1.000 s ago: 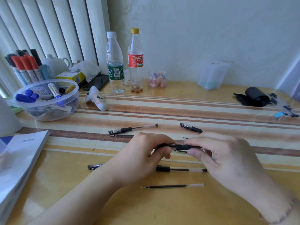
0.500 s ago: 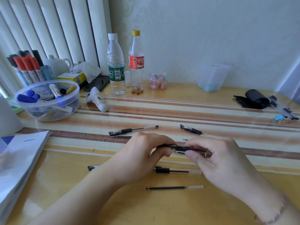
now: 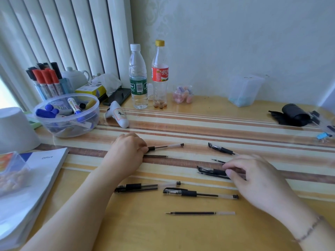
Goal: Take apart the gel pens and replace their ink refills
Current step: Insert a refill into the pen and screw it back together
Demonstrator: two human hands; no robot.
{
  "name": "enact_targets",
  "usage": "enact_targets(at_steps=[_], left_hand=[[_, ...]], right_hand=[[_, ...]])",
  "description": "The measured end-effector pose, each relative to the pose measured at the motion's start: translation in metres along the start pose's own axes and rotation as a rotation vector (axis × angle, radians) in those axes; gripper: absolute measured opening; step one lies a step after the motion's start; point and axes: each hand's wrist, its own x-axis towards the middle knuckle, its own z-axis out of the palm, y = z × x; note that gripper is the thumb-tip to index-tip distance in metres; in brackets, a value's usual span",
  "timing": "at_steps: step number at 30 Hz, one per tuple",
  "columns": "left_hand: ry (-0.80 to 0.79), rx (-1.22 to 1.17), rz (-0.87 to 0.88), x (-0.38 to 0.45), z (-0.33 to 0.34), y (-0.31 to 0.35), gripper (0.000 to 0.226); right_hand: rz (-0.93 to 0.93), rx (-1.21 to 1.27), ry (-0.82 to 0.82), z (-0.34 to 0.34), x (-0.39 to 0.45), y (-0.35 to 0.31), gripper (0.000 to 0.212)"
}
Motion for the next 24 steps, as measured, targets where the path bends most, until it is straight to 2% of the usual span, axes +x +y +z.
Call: enact_targets(at_steps=[5,8,10,12,14,16,19,24], left_hand=[[0.033,0.011,-0.023,0.001,0.001,0.000,0.008],[0.073,-0.009,-0.019,-0.001,-0.005,0.007,0.005],[0.108,-0.058,0.048,-0.007,-0.010,0.019,0.005],[0.108,-0.119,0.209,-0.019,-0.013,0.039,0.005],[0.064,-0.190,0.420,-0.035,-0.015,0.063,0.006],[0.000,-0.211,0.557,-0.046,-0.013,0.076,0.005],[-0.049,-0.103,0.649,-0.046,-0.009,0.077,0.022],[-0.101,-0.059,0.684,-0.045,-0.009,0.069,0.027]], right_hand=[[-0.017,0.019,0.038,-0.004,0.000,-0.003,0.015],[-0.043,0.073,0.186,-0.005,-0.001,-0.002,0.018],[-0.115,0.114,0.339,-0.008,-0.002,-0.004,0.020],[-0.216,0.107,0.414,-0.011,-0.004,-0.011,0.025],[-0.310,0.047,0.375,-0.010,-0.006,-0.018,0.034],[-0.364,0.049,0.290,-0.007,-0.009,-0.024,0.035],[-0.373,0.109,0.190,-0.003,-0.010,-0.024,0.035],[-0.397,0.165,0.079,0.000,-0.009,-0.021,0.043]])
